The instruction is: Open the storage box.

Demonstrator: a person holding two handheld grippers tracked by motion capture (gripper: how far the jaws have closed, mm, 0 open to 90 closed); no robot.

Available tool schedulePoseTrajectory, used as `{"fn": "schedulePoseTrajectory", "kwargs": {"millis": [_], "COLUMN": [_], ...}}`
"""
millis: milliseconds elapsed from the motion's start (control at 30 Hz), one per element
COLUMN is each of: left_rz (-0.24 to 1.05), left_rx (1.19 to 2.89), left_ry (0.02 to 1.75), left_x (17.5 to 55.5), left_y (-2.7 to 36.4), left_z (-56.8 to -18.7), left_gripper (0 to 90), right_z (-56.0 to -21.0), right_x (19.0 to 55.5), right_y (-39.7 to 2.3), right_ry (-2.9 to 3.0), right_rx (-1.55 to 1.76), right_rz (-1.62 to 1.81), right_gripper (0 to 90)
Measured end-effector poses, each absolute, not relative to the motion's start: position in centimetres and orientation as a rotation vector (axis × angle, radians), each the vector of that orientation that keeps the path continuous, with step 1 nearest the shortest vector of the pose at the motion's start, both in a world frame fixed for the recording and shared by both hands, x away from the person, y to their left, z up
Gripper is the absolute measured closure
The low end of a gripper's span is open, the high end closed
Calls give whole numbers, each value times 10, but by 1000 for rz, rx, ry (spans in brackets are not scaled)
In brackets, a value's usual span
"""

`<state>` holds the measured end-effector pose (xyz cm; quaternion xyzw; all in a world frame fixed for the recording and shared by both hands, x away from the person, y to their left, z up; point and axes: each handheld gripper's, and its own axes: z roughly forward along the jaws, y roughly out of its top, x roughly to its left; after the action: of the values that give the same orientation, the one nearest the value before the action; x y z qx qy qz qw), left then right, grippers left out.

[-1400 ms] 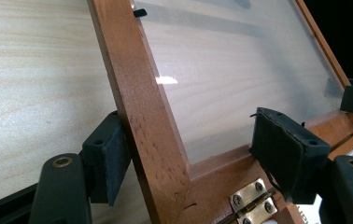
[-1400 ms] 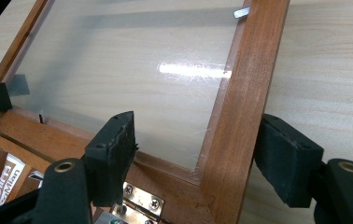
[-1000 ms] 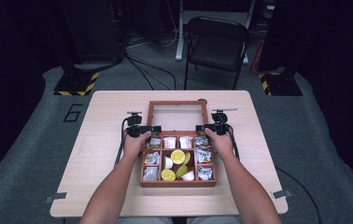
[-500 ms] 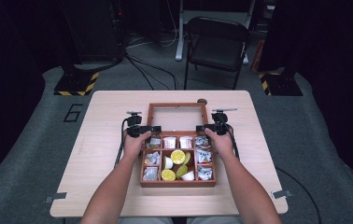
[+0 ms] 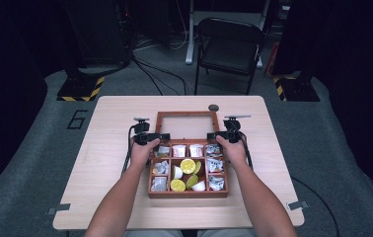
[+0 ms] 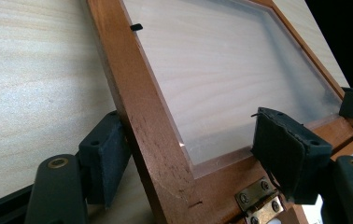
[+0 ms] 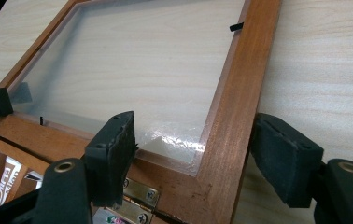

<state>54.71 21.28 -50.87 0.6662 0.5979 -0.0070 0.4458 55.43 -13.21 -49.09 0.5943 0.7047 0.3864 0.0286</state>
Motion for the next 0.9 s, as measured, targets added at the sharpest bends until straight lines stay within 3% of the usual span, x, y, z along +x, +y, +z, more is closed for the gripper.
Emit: {"fn": "schedulePoseTrajectory", "kwargs": {"millis": [900], "left_rz": [12], "left_rx": [1639], "left_ry": [1505], "left_x": [544], "left_y": [219], "left_z": [-503], "left_gripper": [323], "right_z": [-484], "right_x": [551], "right_y": [-136], "right_ry": [2103], "right_rx": [1873], "right_rz": [1228], "right_gripper": [323]}}
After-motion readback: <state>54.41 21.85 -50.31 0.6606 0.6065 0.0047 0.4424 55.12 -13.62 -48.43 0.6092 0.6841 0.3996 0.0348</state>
